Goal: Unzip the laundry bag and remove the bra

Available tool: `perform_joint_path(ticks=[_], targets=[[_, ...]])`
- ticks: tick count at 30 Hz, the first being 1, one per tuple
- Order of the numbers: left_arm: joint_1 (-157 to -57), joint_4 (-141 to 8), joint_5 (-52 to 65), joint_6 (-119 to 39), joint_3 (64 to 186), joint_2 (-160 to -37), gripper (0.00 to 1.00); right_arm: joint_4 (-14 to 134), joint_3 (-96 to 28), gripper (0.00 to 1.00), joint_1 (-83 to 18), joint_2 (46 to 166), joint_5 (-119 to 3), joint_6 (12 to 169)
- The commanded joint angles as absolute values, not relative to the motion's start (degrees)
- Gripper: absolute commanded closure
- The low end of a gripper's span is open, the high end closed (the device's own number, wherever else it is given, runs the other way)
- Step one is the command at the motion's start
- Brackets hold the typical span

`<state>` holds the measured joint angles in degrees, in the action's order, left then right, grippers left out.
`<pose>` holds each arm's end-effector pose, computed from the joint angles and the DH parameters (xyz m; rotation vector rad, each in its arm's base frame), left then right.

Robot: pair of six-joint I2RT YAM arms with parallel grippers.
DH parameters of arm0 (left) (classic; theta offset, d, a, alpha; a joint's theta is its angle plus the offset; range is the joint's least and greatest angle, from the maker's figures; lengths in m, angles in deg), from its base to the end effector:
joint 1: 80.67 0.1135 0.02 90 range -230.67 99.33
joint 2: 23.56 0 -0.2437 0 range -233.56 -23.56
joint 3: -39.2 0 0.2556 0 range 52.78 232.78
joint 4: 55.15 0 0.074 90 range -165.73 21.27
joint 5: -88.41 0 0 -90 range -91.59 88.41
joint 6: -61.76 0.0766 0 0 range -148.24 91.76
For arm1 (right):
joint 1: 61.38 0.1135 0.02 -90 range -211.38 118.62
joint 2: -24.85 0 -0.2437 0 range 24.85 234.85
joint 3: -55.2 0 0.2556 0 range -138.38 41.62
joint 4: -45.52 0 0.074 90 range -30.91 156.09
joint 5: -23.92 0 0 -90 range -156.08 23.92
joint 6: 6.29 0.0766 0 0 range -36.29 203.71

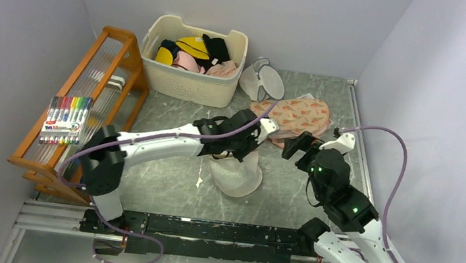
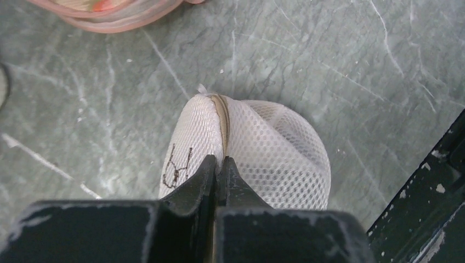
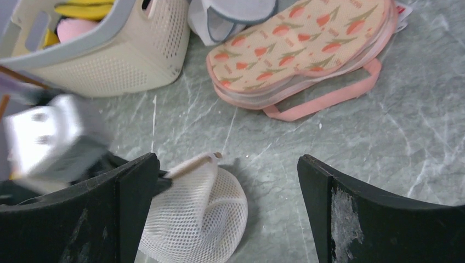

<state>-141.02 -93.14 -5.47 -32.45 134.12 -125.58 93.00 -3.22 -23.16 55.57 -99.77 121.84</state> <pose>0.2175 -0.3716 0.2137 1.1018 2.1377 -0.4619 0.1570 0.0696 0.3102 0.3883 1.8310 0.3598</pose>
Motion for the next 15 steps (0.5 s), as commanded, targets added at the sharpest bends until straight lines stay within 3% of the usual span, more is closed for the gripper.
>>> perform_joint_path(ticks=[1,8,15], targets=[[-141.1,-86.7,-7.6,-26.5,128.7,-115.7,0.93,88.7,-1.2,0.0,-23.3,58.9,-94.8,120.1],[-141.0,-74.1,-9.8,-19.9,116.7,-104.0,0.93,80.6,-0.7,0.0,-24.5,65.4,-85.0,115.1],[-141.0,-58.5,-9.0,-13.9,104.2,-94.5,0.93,73.0,-1.1,0.01,-40.4,75.1,-47.7,108.1]])
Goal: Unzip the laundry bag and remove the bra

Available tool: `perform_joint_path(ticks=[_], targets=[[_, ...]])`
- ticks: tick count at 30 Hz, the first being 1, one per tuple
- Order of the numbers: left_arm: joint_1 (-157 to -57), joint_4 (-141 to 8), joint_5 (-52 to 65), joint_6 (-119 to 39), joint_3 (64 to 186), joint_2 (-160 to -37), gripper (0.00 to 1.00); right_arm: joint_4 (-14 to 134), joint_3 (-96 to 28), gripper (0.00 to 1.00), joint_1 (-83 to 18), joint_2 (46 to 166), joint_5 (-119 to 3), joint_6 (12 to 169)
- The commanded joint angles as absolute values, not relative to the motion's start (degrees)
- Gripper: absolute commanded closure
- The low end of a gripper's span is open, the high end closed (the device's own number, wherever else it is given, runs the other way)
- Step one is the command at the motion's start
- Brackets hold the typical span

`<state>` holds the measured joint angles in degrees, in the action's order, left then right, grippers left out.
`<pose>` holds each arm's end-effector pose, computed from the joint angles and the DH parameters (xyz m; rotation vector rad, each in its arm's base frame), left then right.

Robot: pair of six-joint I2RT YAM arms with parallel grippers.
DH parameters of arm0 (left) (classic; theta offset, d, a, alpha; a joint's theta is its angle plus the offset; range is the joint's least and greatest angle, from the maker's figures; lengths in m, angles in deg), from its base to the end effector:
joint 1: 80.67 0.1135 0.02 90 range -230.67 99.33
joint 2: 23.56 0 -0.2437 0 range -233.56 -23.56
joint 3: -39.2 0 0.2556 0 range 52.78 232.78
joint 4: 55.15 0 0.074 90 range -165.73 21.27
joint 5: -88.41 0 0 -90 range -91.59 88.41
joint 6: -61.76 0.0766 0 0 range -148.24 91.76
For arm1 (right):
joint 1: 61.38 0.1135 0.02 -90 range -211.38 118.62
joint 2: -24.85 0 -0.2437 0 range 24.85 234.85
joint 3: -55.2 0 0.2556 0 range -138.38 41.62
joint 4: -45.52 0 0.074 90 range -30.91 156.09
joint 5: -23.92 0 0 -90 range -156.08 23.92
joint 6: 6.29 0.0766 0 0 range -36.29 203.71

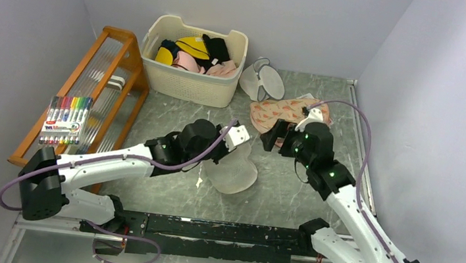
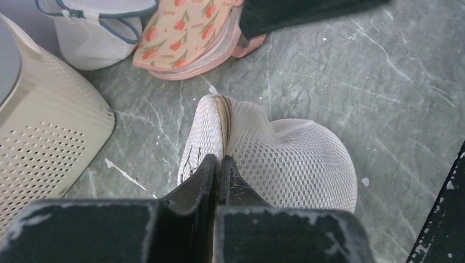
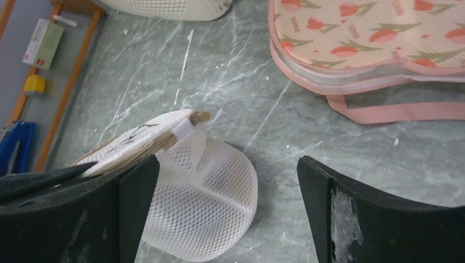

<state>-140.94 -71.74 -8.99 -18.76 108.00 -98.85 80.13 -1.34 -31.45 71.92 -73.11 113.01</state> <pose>0.1822 -0.2991 0.2615 1.0713 1.6862 -0.4491 0.2144 0.1126 0.2703 0.0686 2.0459 0.5330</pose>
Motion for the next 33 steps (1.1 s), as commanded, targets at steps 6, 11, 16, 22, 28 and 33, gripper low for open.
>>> perform_joint_path(ticks=[6,11,16,22,28,33], targets=[[-141.1,-53.7,-4.8,-13.3,100.3,-90.3,0.93,54.5,8.1,0.1,-48.6,80.5,-16.4,114.0],[-141.0,-53.5,-1.0,-13.8,100.1,-89.9,0.93,45.4,12.2,0.11,-48.3,84.3,-15.3,119.0],[-141.0,-51.6,0.1,-15.0,99.4,-89.3,0.93,31.2,16.0,0.16,-46.7,87.4,-12.3,126.0],[-141.1,-54.9,0.8,-15.3,101.5,-89.7,0.93,32.8,15.2,0.51,-45.1,84.5,-18.0,122.9],[-140.5,-59.9,-1.3,-17.4,105.1,-90.7,0.63,33.6,14.6,1.0,-45.1,81.9,-21.5,120.7],[-139.5,-59.7,-1.7,-20.7,105.1,-89.1,0.27,35.2,13.9,1.0,-44.7,81.2,-22.2,116.9]])
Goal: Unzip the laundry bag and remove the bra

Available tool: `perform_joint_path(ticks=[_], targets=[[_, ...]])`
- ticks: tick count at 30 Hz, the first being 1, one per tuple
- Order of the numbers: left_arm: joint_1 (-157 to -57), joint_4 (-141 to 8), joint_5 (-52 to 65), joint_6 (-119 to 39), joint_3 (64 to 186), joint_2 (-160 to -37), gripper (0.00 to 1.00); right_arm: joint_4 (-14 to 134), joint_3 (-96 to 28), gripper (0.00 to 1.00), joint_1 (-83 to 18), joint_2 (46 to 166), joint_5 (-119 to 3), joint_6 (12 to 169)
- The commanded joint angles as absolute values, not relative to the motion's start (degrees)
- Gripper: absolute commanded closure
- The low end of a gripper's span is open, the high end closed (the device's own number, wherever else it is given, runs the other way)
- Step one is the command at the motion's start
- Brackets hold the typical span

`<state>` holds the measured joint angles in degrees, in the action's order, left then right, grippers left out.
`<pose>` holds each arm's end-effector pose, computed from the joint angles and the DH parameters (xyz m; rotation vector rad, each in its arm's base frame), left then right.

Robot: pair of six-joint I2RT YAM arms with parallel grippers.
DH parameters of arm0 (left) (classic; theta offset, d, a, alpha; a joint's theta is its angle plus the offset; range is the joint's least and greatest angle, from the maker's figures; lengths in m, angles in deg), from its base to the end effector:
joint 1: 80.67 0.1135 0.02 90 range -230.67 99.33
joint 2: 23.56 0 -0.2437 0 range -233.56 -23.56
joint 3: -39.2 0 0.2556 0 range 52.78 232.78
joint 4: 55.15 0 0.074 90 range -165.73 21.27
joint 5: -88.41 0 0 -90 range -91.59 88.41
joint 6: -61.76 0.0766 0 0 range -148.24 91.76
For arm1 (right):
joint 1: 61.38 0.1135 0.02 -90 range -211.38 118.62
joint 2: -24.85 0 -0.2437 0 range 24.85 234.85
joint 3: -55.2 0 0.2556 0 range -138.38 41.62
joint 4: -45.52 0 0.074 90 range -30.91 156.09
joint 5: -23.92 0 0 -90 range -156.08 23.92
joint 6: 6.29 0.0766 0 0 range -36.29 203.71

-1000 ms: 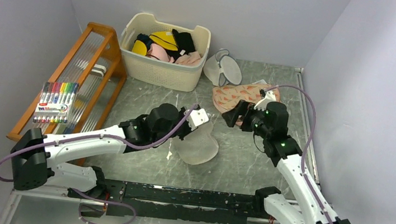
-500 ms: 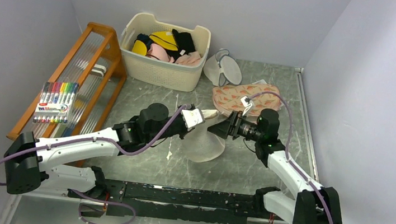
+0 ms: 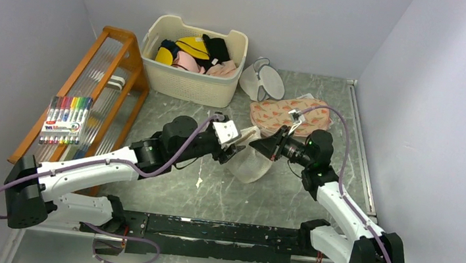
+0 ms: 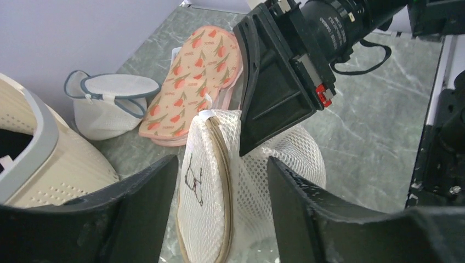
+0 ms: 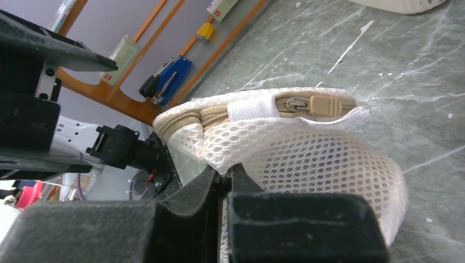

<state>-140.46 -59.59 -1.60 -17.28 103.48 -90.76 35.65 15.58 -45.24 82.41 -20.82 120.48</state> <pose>0.1662 -0.2853 0.3058 1.0073 1.4190 -0.6322 0.2338 0.1243 0.2225 -0.3104 1.8384 1.3324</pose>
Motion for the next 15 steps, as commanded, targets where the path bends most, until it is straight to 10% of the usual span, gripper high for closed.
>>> perform_joint_path(ticks=[1,15], targets=[[-139.2,-59.8,-2.2,-21.8,105.3,-89.0,0.24,35.2,13.8,1.0,-44.4,80.9,-22.3,116.2],[-127.1,-74.6,16.6,-46.3,122.6,-109.0,0.2,41.5,13.1,1.0,-33.5,80.4,-39.1,105.8]])
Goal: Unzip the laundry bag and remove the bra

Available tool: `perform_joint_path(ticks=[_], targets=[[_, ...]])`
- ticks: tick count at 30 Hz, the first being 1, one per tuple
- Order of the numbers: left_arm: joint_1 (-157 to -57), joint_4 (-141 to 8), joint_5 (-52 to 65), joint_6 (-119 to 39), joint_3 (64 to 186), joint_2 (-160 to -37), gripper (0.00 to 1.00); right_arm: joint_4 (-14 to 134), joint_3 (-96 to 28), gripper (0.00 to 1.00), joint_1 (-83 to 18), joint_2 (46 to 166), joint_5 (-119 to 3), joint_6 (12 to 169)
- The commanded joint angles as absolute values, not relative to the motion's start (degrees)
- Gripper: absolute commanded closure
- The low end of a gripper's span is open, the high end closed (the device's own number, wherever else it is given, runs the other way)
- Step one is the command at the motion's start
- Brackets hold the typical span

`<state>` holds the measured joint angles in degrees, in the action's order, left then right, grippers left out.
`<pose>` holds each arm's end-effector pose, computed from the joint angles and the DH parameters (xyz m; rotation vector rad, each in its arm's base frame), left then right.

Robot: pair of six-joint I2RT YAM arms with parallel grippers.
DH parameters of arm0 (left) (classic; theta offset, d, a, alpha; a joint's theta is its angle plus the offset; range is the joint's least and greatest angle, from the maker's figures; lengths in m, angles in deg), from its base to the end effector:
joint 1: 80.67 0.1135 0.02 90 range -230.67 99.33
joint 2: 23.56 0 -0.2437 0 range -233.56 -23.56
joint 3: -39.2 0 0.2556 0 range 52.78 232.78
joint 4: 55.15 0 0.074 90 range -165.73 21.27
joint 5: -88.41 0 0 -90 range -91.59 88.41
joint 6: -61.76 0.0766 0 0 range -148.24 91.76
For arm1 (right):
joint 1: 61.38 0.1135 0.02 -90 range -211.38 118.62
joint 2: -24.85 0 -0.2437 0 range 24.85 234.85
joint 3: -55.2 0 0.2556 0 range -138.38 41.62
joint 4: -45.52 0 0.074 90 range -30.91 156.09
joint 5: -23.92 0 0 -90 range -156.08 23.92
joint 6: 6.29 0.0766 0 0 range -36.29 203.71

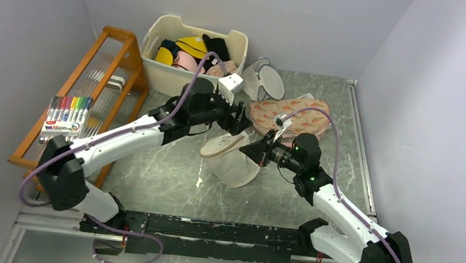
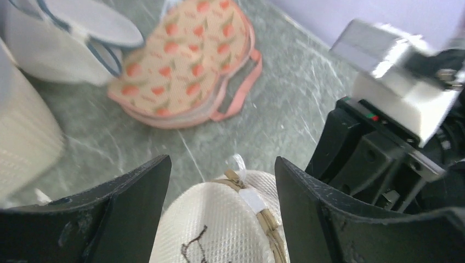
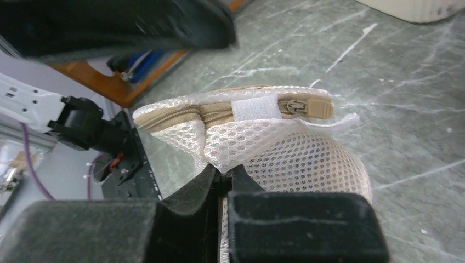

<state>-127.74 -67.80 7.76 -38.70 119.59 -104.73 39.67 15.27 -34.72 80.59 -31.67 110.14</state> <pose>0.2522 -0.2894 0.3161 0.7069 1.7499 -0.8504 0.2164 0.1571 0.2215 -0.4743 1.8092 1.1807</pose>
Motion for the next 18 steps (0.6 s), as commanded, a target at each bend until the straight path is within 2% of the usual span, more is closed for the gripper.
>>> perform_joint_path(ticks=[1,6,11,18], targets=[[-127.1,-75.8,16.5,-47.0,123.2,-110.1,0.2,41.4,13.3,1.0,-33.4,80.3,-39.8,105.7],[-127.0,-79.4,15.1,-53.6,124.4,-113.8,0.2,42.7,13.0,1.0,-31.9,82.1,-41.4,103.9],[-126.9,-79.1,20.1,-56.2,124.6,-116.2,0.24,43.7,12.6,1.0,-31.5,82.8,-42.4,102.1],[-125.7,-79.5,21.9,-54.4,125.5,-117.0,0.56,42.5,13.6,1.0,-30.5,83.4,-41.0,102.9]])
